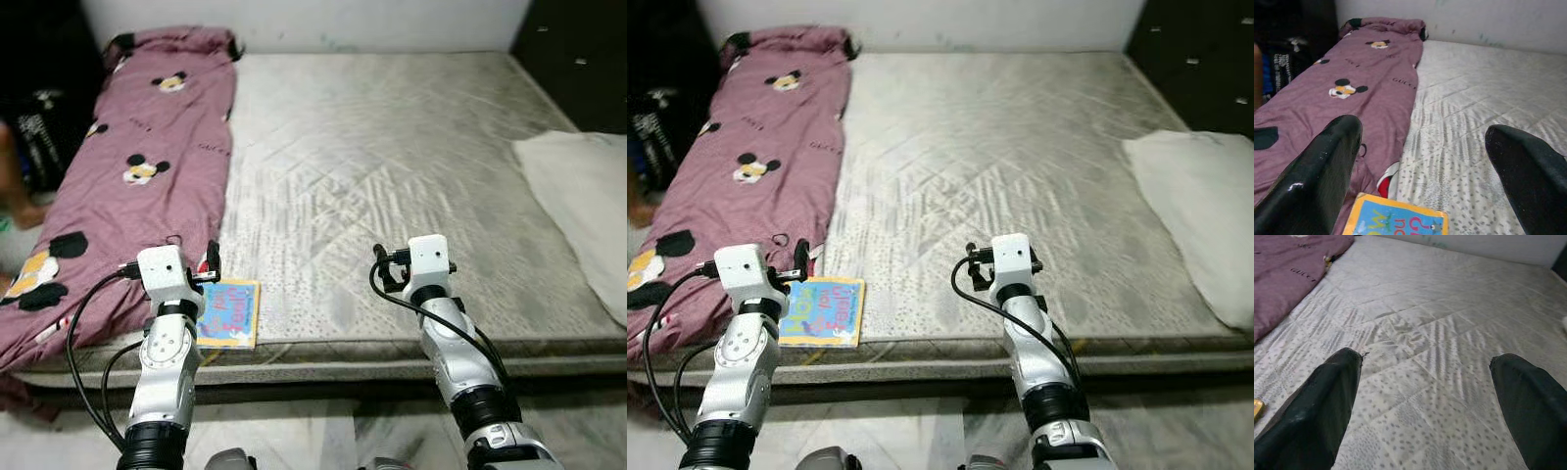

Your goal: Clean up the room

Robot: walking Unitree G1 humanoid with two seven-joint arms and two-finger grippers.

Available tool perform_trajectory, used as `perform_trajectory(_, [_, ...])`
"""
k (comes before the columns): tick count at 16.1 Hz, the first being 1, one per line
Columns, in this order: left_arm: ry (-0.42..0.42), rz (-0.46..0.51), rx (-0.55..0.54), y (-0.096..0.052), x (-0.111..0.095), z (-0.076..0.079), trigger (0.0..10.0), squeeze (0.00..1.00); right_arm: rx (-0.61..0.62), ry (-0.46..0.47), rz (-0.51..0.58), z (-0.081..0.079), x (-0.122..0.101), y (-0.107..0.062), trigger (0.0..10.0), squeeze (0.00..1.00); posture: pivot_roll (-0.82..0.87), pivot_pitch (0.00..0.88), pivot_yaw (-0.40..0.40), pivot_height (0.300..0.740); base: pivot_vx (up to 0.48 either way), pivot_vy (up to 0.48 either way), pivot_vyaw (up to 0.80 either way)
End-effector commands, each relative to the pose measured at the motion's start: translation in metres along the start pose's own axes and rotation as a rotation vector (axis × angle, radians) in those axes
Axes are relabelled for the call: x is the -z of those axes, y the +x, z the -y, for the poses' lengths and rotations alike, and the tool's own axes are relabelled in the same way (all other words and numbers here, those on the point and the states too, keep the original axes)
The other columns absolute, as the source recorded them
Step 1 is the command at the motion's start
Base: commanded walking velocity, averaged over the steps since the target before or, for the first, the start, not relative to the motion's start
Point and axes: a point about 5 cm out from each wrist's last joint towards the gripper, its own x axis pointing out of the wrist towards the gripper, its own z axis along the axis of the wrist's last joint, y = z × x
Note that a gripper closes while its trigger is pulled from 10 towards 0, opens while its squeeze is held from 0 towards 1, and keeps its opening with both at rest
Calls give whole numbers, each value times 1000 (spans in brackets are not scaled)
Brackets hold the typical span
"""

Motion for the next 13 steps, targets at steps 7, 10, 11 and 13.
perform_trajectory(7, [6,4,2,1,-2,0,10000,0,1,6,4,0,-3,2,10000,0,-48,0,17,740,276,0,0])
perform_trajectory(10, [7,2,4,1,-2,0,10000,0,2,7,4,0,-3,2,10000,0,-48,0,18,740,275,0,0])
perform_trajectory(11, [7,2,4,1,-2,0,10000,0,2,7,4,0,-3,2,10000,0,-48,0,18,740,274,0,0])
perform_trajectory(13, [8,1,3,2,-2,0,10000,0,2,7,3,0,-3,3,10000,0,-48,0,18,740,274,0,0])
